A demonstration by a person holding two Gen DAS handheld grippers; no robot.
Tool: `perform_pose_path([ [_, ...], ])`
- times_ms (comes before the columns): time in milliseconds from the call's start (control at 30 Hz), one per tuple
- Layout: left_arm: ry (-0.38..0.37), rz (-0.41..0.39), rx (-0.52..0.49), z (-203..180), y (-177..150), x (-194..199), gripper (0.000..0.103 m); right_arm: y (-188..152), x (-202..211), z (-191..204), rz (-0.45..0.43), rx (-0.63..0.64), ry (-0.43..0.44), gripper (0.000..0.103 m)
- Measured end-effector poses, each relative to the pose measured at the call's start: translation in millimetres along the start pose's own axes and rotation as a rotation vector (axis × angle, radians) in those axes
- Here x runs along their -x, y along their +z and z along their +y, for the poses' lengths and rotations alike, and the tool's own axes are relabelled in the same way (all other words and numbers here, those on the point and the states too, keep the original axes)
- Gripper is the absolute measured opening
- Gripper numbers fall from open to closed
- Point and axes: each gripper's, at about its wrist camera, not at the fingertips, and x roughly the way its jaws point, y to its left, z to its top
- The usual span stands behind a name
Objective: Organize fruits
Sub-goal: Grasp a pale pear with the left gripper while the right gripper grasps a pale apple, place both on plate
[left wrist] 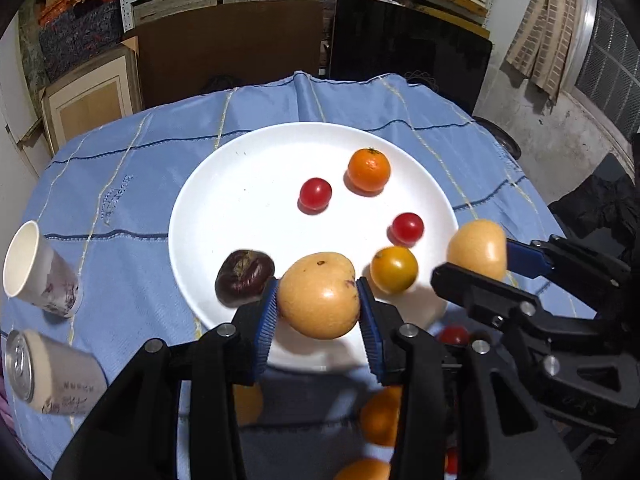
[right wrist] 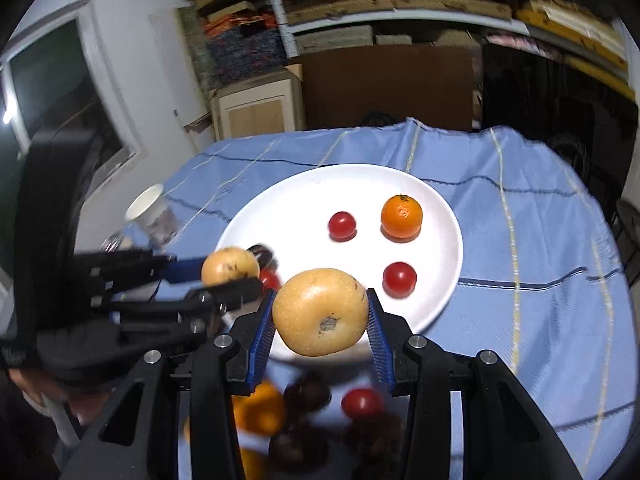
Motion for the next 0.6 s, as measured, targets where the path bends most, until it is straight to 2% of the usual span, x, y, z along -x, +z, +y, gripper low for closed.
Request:
perform_pose_path([
  [100, 0.021, 0.000, 0.010, 5, 8, -15, 0.038, 6, -22, -13, 0.019, -0.064, 0.017, 0.044],
  [200, 0.035, 0.027, 0.029, 13, 12, -32, 0.038, 8, -37, -16, 0.036, -0.072, -0.017, 0.045],
  [233, 0.022, 0.016, 0.032, 14, 13, -34, 0.038, 8, -39, -17, 0.036, -0.074, -0.022, 0.048],
  [333, 0.049, -0.019, 0.052, 16, 13, -30, 0.051, 5, -36, -19, 0.009, -0.080, -0.037, 0.051],
  [400, 0.049, -0.020, 0.057, 17, 13, -27, 0.064, 4, -31, -21, 0.000, -0.090, -0.028, 0.053],
  [500, 0.014, -0.033, 0.085, 20, 11, -15, 0.066, 1, -19, -21, -0.019, -0.087, -0.037, 0.060],
  [600, 0.007, -0.050, 0.102, 21, 2, 1, 0.075, -6, -4, -22, -0.029, -0.091, -0.033, 0.062],
])
